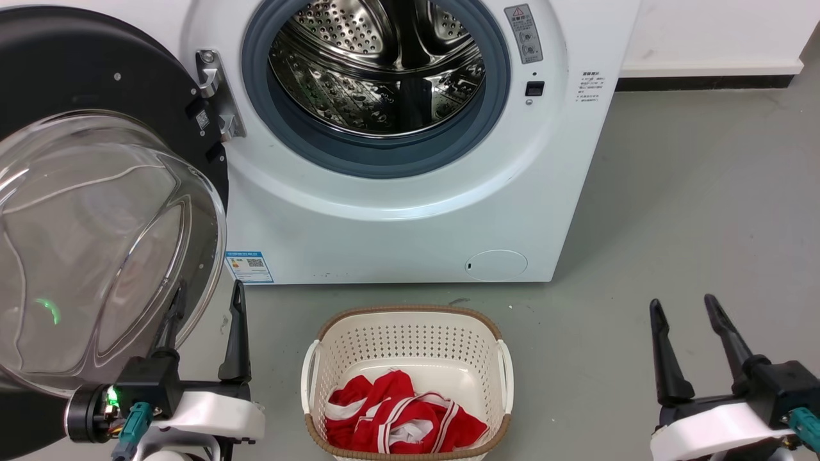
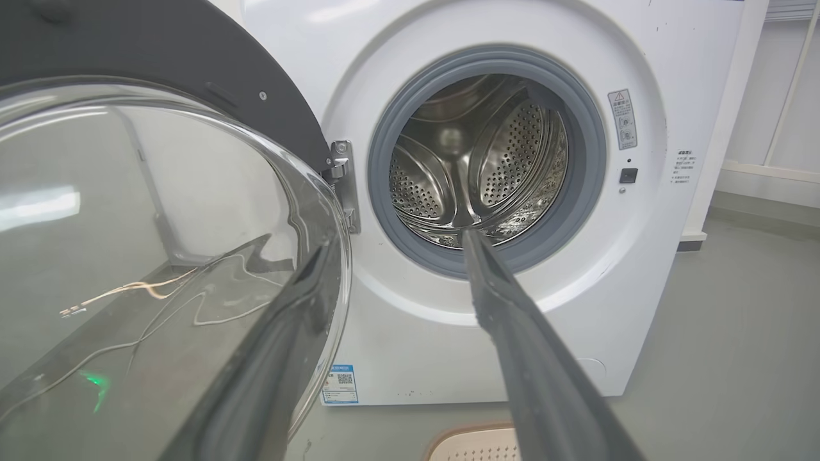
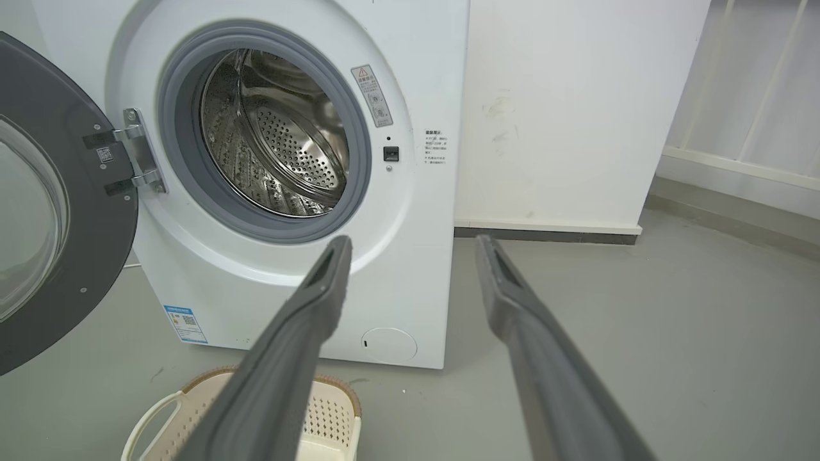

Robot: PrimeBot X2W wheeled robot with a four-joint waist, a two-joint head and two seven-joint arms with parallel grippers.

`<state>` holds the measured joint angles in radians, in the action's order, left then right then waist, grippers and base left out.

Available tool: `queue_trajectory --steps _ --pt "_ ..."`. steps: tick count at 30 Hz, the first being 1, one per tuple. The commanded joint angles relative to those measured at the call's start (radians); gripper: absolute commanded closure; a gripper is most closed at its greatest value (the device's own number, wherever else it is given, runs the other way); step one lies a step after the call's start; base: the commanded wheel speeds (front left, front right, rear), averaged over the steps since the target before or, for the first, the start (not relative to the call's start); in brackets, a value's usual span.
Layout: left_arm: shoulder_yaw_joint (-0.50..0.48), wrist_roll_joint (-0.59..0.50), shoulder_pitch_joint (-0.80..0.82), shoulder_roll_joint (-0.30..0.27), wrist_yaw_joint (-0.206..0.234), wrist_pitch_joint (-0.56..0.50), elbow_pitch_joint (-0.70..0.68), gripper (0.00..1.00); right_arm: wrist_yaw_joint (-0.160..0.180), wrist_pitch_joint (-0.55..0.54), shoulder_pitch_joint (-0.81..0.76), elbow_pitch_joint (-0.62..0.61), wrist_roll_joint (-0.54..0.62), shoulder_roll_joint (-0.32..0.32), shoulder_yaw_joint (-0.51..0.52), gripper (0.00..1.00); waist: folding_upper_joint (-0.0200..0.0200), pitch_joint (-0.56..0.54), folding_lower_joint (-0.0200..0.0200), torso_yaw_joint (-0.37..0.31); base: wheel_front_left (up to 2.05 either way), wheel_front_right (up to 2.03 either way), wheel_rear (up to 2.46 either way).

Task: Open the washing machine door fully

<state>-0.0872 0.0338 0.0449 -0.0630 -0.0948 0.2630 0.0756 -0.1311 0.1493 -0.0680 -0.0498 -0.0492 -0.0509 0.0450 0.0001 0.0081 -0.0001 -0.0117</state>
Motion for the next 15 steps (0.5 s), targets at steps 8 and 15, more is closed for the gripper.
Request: queue_trajectory --steps 8,15 --pt "0.000 0.013 -0.008 0.001 0.008 0.003 0.023 0.00 0.001 0.017 0.012 0.035 -0.007 0.001 -0.006 0.00 -0.0001 0.006 0.0001 0.003 0.00 0.00 0.00" --pt "-0.002 0.015 -0.003 0.003 0.010 0.003 0.033 0.00 0.001 0.020 0.018 0.048 -0.011 0.001 -0.009 0.00 -0.0001 0.004 0.0001 0.005 0.00 0.00 0.00"
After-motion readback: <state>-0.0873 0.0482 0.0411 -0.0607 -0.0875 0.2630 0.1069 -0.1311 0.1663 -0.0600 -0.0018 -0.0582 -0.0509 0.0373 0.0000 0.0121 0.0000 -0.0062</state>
